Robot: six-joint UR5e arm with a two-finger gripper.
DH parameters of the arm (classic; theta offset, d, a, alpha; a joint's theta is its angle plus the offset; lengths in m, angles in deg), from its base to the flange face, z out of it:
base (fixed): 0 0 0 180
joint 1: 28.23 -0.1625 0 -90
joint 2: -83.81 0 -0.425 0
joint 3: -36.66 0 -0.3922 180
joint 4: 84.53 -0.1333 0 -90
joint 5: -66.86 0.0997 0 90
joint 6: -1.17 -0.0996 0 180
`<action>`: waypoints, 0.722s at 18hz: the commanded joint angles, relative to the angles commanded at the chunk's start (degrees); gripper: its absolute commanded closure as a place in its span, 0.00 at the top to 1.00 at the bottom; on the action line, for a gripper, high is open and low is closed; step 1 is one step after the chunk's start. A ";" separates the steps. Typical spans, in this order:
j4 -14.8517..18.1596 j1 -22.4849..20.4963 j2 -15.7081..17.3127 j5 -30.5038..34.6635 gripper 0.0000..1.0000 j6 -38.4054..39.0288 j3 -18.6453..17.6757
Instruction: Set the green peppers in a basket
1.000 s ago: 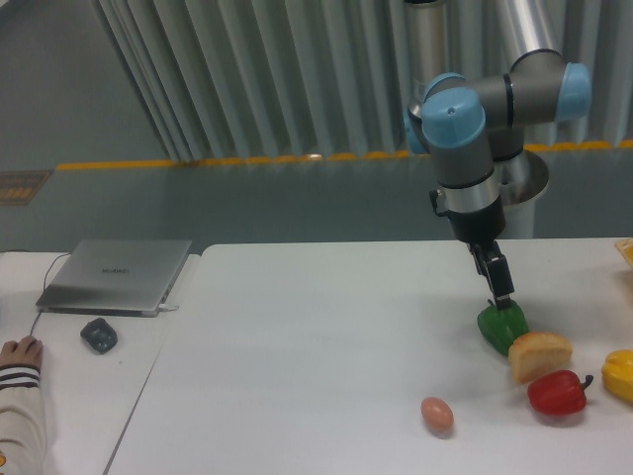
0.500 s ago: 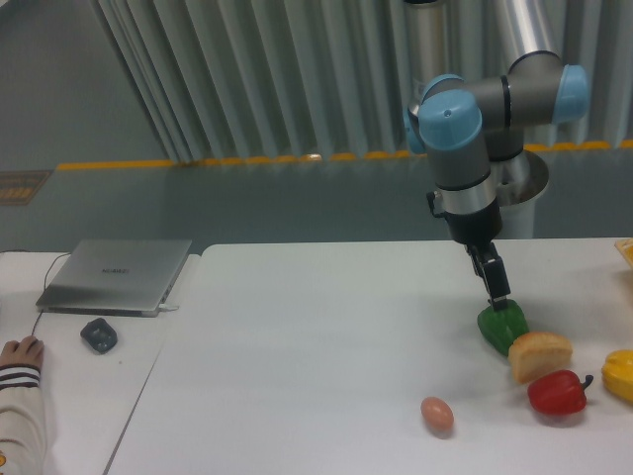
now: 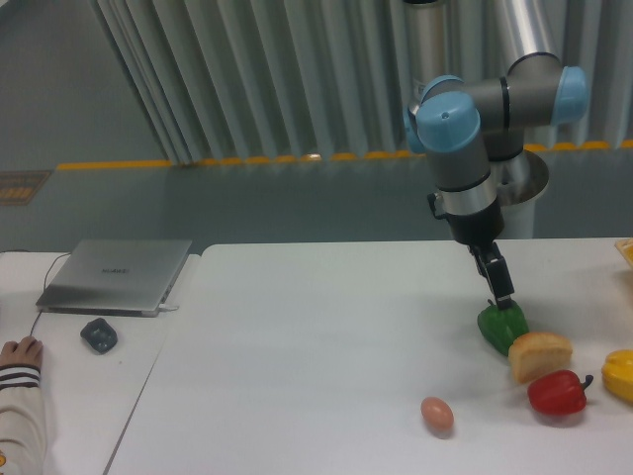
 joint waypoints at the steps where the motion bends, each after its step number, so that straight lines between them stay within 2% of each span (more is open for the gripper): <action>1: 0.00 0.00 -0.09 0.44 1.00 0.00 0.09; 13: -0.18 0.26 -0.35 0.27 1.00 0.17 1.41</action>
